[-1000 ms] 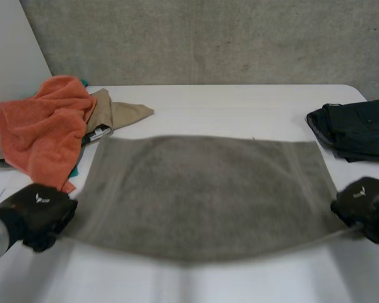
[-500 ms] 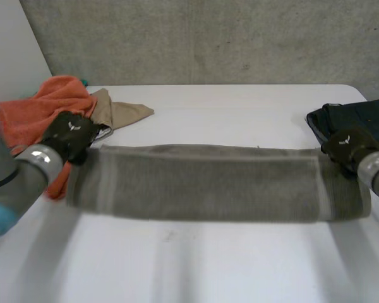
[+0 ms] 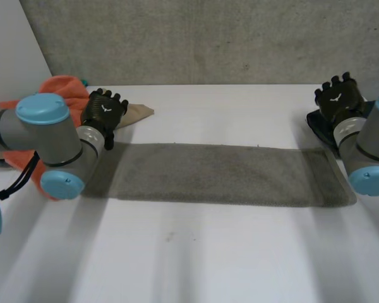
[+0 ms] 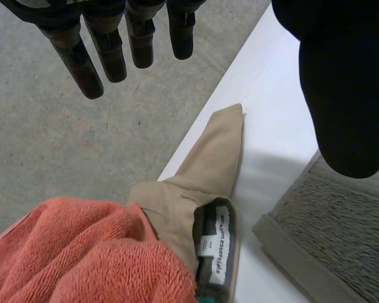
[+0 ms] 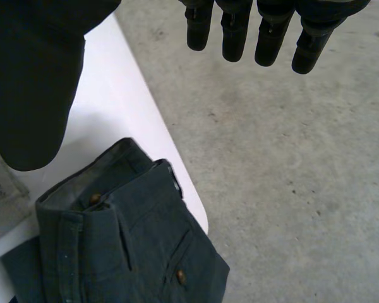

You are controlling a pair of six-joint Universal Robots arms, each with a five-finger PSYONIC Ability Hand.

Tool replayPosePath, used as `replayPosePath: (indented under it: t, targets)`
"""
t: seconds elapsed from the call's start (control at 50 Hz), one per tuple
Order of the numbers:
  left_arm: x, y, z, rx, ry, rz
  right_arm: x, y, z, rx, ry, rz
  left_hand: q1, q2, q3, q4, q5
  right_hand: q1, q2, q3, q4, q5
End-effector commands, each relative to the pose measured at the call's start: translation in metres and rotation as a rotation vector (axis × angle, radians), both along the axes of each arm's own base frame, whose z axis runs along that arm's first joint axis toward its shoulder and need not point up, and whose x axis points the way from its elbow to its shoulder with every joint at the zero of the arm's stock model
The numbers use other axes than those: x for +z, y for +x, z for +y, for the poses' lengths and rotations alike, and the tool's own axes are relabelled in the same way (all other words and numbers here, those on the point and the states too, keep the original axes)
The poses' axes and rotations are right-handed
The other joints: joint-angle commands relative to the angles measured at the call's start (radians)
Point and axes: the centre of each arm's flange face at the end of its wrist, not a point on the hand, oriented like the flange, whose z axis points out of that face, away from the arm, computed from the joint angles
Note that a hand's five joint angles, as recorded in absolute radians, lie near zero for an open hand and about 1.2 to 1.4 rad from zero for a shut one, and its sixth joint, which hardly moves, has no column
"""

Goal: Fold the laundry.

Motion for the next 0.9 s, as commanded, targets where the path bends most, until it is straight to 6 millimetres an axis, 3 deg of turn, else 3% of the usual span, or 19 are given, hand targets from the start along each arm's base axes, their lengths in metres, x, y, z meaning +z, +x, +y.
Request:
replayPosePath:
  t: [0.02, 0.06, 0.16, 0.24, 0.48, 0.52, 0.54, 0.56, 0.7, 0.84, 0.9]
  targets:
    - [0.028, 0.015, 0.037, 0.021, 0.013, 0.002, 0.022, -0.01, 0.054, 0.04, 0.174, -0.145, -0.009, -0.031, -0.033, -0.025, -0.042, -0.05, -0.034, -0.033, -0.035, -0.047]
    - [0.029, 0.017, 0.042, 0.023, 0.02, 0.003, 0.021, -0.019, 0.064, 0.041, 0.253, -0.17, -0.009, -0.031, -0.033, -0.025, -0.042, -0.008, 0.008, 0.009, 0.007, -0.005]
    - [0.036, 0.025, 0.06, 0.031, 0.049, 0.053, -0.006, -0.057, 0.089, -0.018, 0.532, -0.263, -0.006, -0.028, -0.03, -0.022, -0.039, 0.2, 0.216, 0.217, 0.215, 0.203]
    - [0.029, 0.025, 0.07, 0.021, 0.093, 0.114, -0.026, -0.065, 0.1, -0.006, 0.6, -0.29, -0.003, -0.025, -0.027, -0.019, -0.036, 0.242, 0.258, 0.259, 0.257, 0.245]
    - [0.021, 0.022, 0.076, -0.007, 0.116, 0.152, -0.053, -0.073, 0.089, -0.009, 0.536, -0.288, 0.009, -0.013, -0.016, -0.007, -0.025, 0.294, 0.31, 0.311, 0.309, 0.298]
    - [0.02, 0.022, 0.076, -0.008, 0.118, 0.152, -0.058, -0.073, 0.087, -0.01, 0.544, -0.29, 0.009, -0.013, -0.016, -0.007, -0.025, 0.461, 0.477, 0.478, 0.476, 0.464]
    - [0.02, 0.022, 0.076, -0.007, 0.121, 0.152, -0.06, -0.074, 0.086, -0.012, 0.541, -0.291, 0.006, -0.016, -0.019, -0.01, -0.028, 0.75, 0.766, 0.767, 0.765, 0.753]
    - [0.019, 0.023, 0.077, -0.006, 0.124, 0.151, -0.059, -0.075, 0.082, -0.012, 0.515, -0.291, 0.006, -0.016, -0.019, -0.01, -0.028, 1.167, 1.183, 1.184, 1.182, 1.171]
    - [0.017, 0.025, 0.08, -0.001, 0.134, 0.148, -0.06, -0.086, 0.075, -0.043, 0.457, -0.301, 0.003, -0.019, -0.022, -0.013, -0.031, 1.171, 1.187, 1.188, 1.186, 1.175]
    - [0.028, 0.029, 0.084, 0.003, 0.113, 0.154, -0.035, -0.148, 0.056, -0.185, 0.348, -0.195, 0.0, -0.022, -0.025, -0.016, -0.033, 1.171, 1.187, 1.188, 1.186, 1.175]
    - [0.034, 0.03, 0.087, 0.002, 0.102, 0.158, -0.027, -0.163, 0.05, -0.208, 0.306, -0.091, -0.003, -0.025, -0.027, -0.019, -0.036, 1.171, 1.187, 1.188, 1.186, 1.175]
